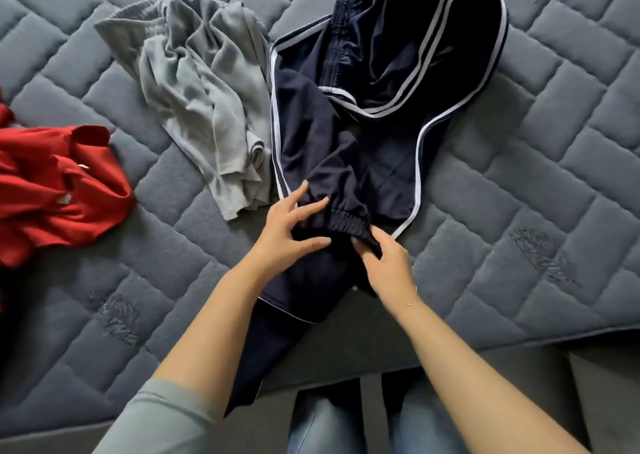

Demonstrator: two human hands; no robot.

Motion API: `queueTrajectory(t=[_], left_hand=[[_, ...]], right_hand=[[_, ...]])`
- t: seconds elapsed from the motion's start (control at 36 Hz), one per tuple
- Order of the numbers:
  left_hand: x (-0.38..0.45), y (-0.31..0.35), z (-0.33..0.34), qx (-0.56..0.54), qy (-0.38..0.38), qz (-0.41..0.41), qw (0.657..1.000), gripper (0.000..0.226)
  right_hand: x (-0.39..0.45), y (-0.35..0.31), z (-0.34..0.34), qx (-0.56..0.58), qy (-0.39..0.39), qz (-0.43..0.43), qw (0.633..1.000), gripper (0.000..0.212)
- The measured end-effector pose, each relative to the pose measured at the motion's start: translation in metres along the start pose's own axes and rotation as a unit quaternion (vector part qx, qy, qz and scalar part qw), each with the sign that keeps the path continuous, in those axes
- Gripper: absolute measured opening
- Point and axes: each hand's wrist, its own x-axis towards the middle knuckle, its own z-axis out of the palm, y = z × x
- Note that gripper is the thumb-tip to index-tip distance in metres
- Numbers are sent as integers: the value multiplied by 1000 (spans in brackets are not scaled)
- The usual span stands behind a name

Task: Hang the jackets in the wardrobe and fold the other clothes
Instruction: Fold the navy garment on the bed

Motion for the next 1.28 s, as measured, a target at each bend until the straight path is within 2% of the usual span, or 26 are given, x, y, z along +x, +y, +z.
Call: queueTrajectory(t=[0.11, 0.25, 0.31, 0.36, 0.44, 0.53, 0.61, 0.72, 0.86, 0.97, 1.06, 1.11, 1.17, 1.28], left_hand=[[-4, 13, -3, 82, -53, 46, 994, 77], [-21, 29, 3, 173, -37, 84, 981, 60], [-33, 38, 10, 171, -14, 105, 980, 48], [-50, 55, 17, 143, 8, 98, 985, 46], [-76, 94, 23, 34, 12, 51, 998, 48], [-105, 146, 20, -80, -9, 17, 997, 47], [-138, 206, 14, -161, -42, 12, 986, 30], [-185, 293, 13, -148, -64, 72, 984, 21], [-218, 376, 13, -81, -137, 108, 981, 11], [-253, 460, 17, -50, -144, 176, 973, 33], [-270, 505, 24, 19, -92, 237, 967, 52], [-277, 531, 27, 56, -29, 286, 956, 45], [-282, 555, 24, 44, 31, 312, 949, 36], [-291, 602, 5, 15, 70, 338, 938, 21]], right_hand=[[-24, -14, -27, 146, -64, -3, 987, 11], [-57, -21, -67, 240, -100, 59, 964, 14], [-74, -23, -86, 283, -116, 97, 947, 17], [-92, -27, -108, 316, -133, 121, 932, 25], [-119, -32, -150, 340, -164, 123, 918, 31], [-145, -36, -197, 321, -197, 104, 921, 28], [-174, -46, -248, 290, -219, 71, 929, 24], [-223, -67, -321, 239, -209, 11, 948, 22], [-263, -95, -399, 177, -175, -68, 966, 17], [-309, -123, -473, 139, -141, -136, 971, 13], [-336, -141, -514, 97, -110, -183, 972, 12], [-358, -153, -535, 54, -98, -218, 970, 10], [-379, -167, -551, 5, -97, -248, 964, 14], [-417, -191, -579, -59, -92, -286, 952, 22]])
